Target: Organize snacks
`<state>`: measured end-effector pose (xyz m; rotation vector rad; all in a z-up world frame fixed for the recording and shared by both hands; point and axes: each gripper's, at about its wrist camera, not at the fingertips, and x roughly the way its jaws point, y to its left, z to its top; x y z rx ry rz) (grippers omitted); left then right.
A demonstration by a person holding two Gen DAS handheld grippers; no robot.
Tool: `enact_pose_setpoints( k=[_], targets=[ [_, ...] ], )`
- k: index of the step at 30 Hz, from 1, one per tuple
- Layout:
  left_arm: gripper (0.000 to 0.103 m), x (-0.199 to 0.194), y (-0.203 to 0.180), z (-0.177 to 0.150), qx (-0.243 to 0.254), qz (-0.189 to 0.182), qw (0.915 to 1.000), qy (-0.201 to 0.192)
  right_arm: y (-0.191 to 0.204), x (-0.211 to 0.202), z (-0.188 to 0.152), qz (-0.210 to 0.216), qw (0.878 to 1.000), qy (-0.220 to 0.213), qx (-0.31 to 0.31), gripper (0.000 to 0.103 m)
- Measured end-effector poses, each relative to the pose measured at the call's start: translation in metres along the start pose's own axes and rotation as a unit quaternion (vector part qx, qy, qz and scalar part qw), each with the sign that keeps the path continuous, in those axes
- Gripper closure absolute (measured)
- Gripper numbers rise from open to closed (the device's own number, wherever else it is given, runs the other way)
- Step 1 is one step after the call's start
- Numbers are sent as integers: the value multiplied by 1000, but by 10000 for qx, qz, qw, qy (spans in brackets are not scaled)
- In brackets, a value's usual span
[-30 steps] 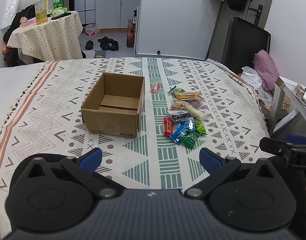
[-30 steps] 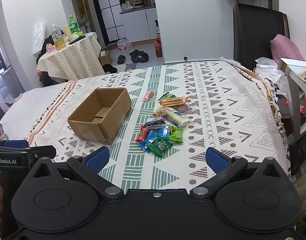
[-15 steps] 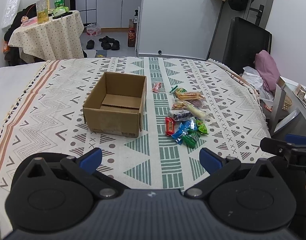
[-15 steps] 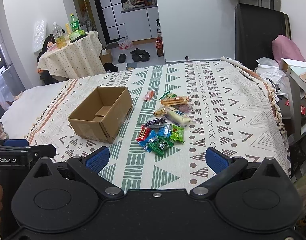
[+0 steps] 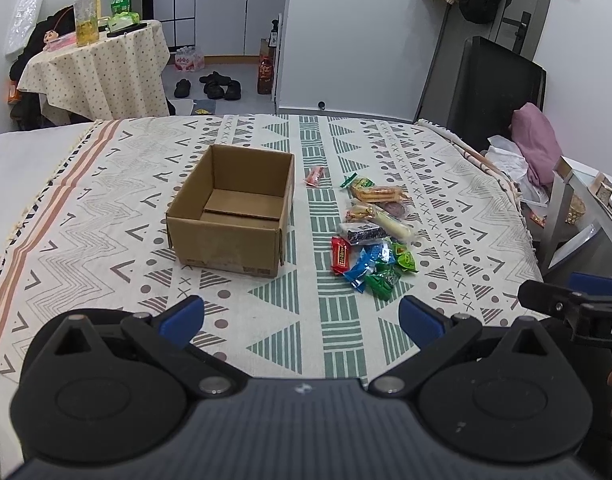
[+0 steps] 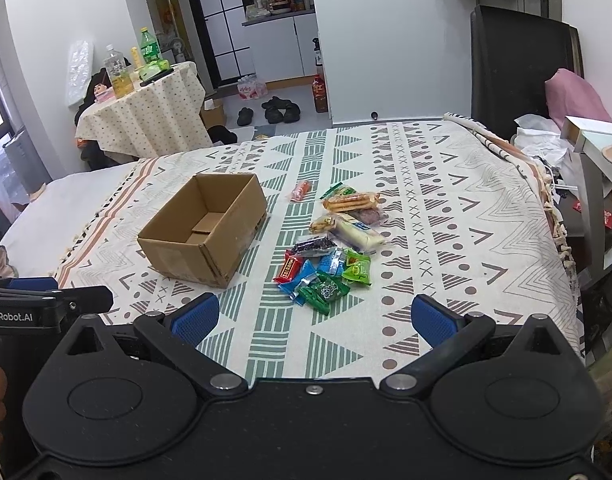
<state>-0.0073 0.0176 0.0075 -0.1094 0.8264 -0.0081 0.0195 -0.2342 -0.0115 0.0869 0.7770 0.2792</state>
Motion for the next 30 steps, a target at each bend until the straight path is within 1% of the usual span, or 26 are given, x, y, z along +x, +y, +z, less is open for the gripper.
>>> enact_pose_setpoints(
  k=[3,14,19,26,30],
  targets=[
    [0,2,-1,1,5,56,10000,7,-1,0,1,11,10000,-6,-10,0],
    [0,18,-12,8,-16,49,9999,99,-14,14,3,-49,9999,52,71,0],
    [0,33,-15,11,-51,129,9997,192,-20,25,4,-111,9998,113,143,0],
    [0,57,-19,14,-88,99,9994,321,-31,45,4,-48,9993,201,304,0],
    [1,76,-21,16,-212,62,9989,417,-38,58,4,-57,9990,212,388,0]
  ],
)
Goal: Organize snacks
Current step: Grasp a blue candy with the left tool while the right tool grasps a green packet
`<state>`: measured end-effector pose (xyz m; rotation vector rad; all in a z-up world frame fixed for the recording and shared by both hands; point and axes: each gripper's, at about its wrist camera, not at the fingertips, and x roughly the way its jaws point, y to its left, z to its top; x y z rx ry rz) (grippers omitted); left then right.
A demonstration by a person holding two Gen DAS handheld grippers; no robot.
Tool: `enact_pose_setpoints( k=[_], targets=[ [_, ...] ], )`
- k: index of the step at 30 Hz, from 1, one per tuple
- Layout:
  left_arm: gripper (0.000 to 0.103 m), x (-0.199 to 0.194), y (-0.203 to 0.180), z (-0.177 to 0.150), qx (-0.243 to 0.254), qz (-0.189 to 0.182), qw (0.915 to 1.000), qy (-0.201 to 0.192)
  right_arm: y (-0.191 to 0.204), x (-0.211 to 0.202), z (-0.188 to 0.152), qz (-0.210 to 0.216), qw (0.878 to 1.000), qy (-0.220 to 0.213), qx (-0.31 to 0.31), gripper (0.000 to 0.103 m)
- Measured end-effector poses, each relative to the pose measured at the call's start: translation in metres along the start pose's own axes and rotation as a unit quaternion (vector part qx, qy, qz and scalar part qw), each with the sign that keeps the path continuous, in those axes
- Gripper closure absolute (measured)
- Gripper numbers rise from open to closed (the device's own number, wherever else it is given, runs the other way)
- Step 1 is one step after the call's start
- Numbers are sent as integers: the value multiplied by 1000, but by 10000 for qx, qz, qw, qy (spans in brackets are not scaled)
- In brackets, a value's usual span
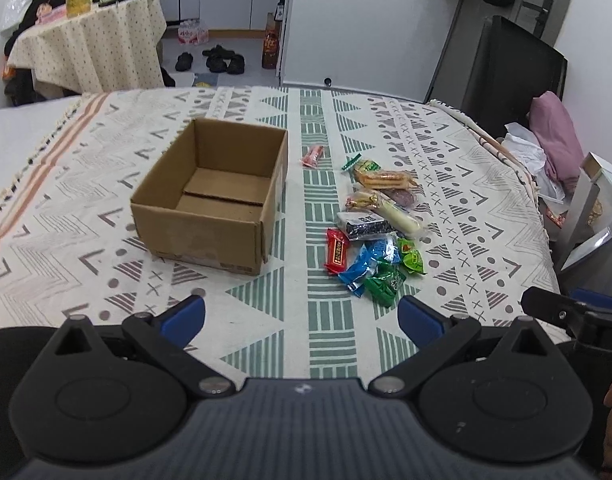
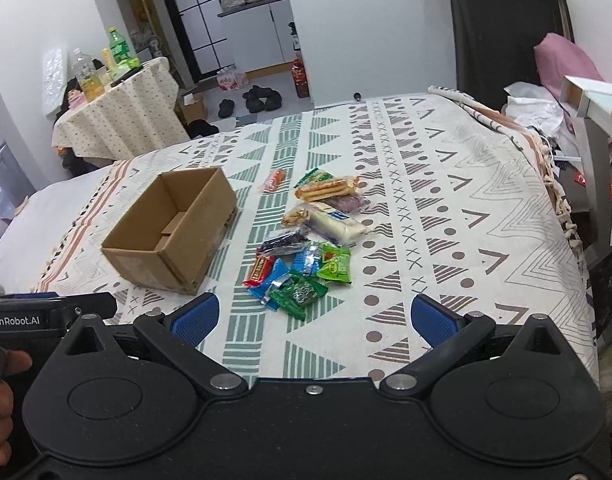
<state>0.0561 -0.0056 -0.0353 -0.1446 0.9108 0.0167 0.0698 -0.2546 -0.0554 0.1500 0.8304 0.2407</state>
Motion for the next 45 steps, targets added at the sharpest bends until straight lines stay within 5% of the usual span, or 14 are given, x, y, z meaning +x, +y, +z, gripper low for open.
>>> enact_pose_setpoints(
  k=[20,45],
  targets=[
    [12,85,-26,24,-50,-338,9983,465,-43,69,8,157,9971,254,697,1],
    [53,194,-56,44,-180,-206,9916,1266,-83,158,12,879,9792,607,1724,23]
  ],
)
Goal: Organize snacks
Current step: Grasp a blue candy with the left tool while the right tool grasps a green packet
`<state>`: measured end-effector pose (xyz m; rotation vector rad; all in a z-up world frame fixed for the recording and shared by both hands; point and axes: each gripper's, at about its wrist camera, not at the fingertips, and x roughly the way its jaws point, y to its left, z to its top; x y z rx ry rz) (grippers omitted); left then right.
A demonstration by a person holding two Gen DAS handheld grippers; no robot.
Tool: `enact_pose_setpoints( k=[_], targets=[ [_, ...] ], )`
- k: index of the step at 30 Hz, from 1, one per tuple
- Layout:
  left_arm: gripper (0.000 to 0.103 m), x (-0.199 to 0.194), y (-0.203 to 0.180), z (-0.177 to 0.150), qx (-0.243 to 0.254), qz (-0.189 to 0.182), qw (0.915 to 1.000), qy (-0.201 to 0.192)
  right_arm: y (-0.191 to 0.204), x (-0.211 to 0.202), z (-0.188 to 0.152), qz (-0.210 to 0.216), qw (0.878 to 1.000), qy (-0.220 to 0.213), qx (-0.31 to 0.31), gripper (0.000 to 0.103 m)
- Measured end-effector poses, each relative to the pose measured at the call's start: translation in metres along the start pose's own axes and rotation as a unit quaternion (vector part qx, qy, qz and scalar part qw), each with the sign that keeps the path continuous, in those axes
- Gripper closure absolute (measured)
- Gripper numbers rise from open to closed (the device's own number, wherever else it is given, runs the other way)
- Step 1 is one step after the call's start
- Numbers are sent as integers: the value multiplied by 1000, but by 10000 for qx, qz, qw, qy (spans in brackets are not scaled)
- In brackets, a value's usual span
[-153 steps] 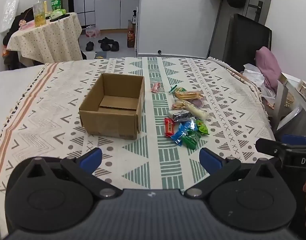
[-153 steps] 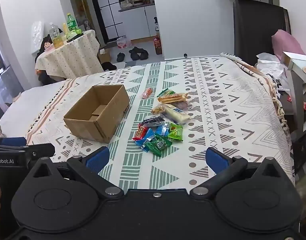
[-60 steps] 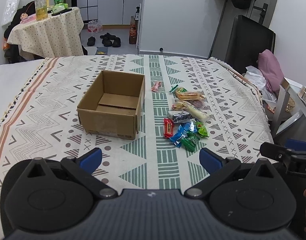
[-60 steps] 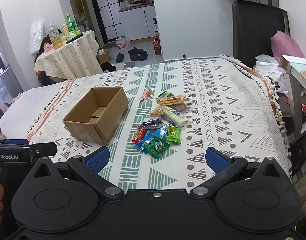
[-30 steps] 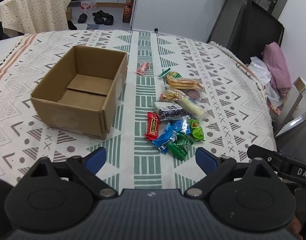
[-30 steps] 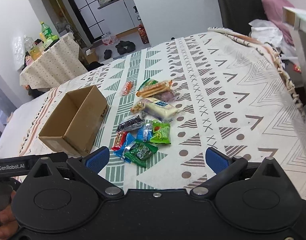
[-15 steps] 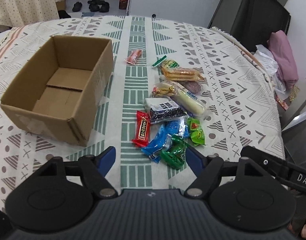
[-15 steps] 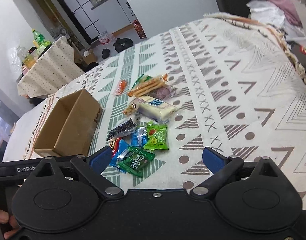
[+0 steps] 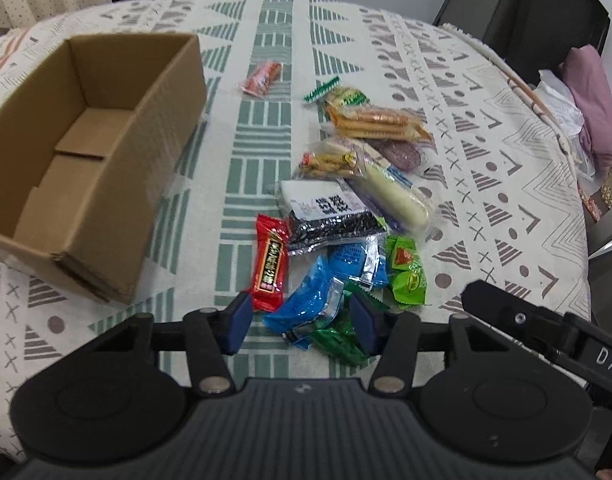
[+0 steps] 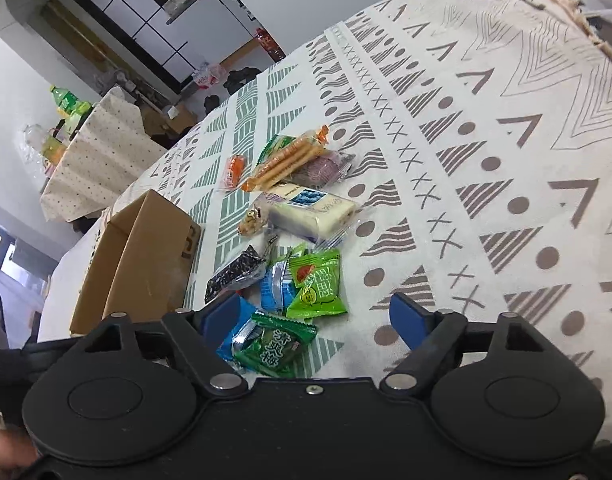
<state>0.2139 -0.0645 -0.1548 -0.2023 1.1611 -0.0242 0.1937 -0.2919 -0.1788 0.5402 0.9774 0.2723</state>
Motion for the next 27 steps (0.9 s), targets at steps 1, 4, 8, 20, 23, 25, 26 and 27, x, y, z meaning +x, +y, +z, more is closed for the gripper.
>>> enact_pose_setpoints(
  k=[1,4,8,20,23,25,26,27],
  targets=[
    [56,4,0,1,-27,-23,10000,57,0,3,0,-15,10000,11,9,24],
    [59,15,-1,2,-111,-45,9998,181,-2,11,2,-99,9999,37,20,30],
    [60,30,-4,3,-136,22,9992,370,-4,20,4,-54,10000,48,39,30],
    [79,44,-4,2,-318,110,9978,571,-2,43,5,-157,9996,194,-103,35],
    [80,41,-5,5,-312,145,9979,546,-1,46,5,-208,9995,190,-156,40],
    [80,38,-6,8,-221,98,9983,524,1,51,5,-244,9992,234,-206,43],
    [80,37,-6,9,-151,80,9986,510,2,54,5,-287,9989,271,-245,45],
    [80,34,-7,11,-66,63,9989,456,3,56,4,-320,9987,291,-287,47]
  ],
)
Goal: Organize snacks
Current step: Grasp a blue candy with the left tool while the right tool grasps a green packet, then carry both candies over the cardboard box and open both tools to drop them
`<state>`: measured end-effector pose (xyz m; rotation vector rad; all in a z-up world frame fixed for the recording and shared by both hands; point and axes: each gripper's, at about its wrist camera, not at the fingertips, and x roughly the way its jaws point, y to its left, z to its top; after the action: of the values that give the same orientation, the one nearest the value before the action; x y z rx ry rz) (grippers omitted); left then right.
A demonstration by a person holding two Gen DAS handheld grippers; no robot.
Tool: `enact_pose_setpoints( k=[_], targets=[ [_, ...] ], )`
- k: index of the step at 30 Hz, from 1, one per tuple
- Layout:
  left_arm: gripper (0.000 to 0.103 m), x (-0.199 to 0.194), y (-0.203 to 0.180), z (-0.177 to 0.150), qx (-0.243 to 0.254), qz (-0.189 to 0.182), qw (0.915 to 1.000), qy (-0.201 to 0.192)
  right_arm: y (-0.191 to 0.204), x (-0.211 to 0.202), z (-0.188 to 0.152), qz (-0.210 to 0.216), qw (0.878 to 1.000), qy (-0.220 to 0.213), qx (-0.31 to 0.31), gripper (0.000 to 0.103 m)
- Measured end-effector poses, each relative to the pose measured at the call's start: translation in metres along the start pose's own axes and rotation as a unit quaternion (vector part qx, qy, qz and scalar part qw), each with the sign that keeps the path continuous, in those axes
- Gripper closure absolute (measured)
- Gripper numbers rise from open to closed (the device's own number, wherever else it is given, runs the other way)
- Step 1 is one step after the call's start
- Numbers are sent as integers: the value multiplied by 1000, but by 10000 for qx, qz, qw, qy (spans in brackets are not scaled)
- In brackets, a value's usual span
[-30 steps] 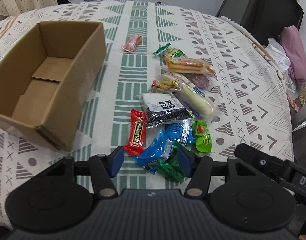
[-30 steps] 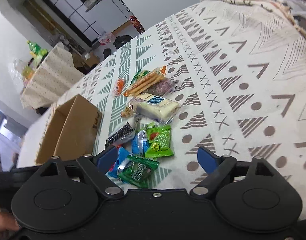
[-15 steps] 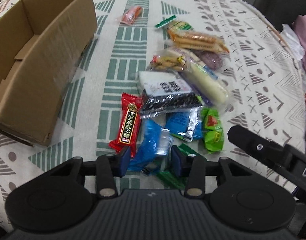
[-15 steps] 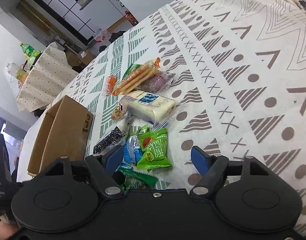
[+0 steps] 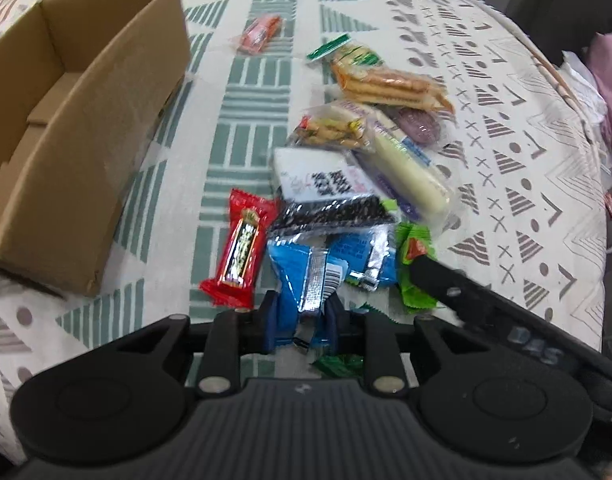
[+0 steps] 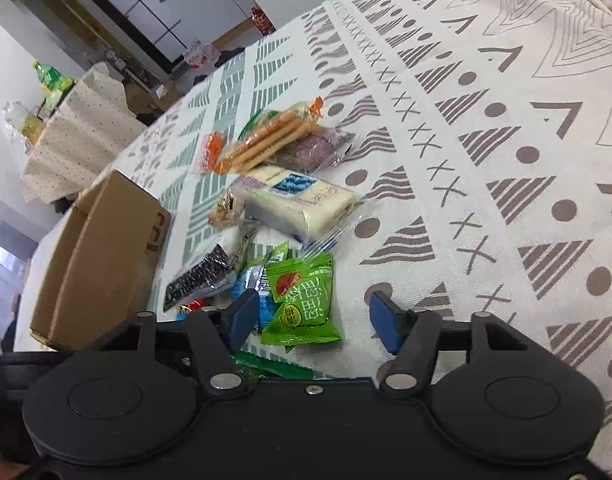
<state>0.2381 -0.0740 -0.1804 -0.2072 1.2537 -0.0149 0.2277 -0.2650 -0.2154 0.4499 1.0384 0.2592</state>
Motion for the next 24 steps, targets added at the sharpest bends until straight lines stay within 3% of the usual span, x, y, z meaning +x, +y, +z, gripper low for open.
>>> enact_pose_setpoints(
  k=[3,5,18,24],
  targets=[
    [80,-8,3,2,58,102,9999,-93,1,4,-2,126,9998,146,17,67],
    [81,-17,9,3,-121,28,9998,-185,1,2,-3,141,9997,173,78,74],
    [81,-81,28,-4,-401,-300,9959,-757,27,-37,-14,301,9990,-195,-261,79],
    [81,-104,40,-11,-509,-259,9943,-905,38,-55,-17,336,9987,-390,-53,80]
  ],
)
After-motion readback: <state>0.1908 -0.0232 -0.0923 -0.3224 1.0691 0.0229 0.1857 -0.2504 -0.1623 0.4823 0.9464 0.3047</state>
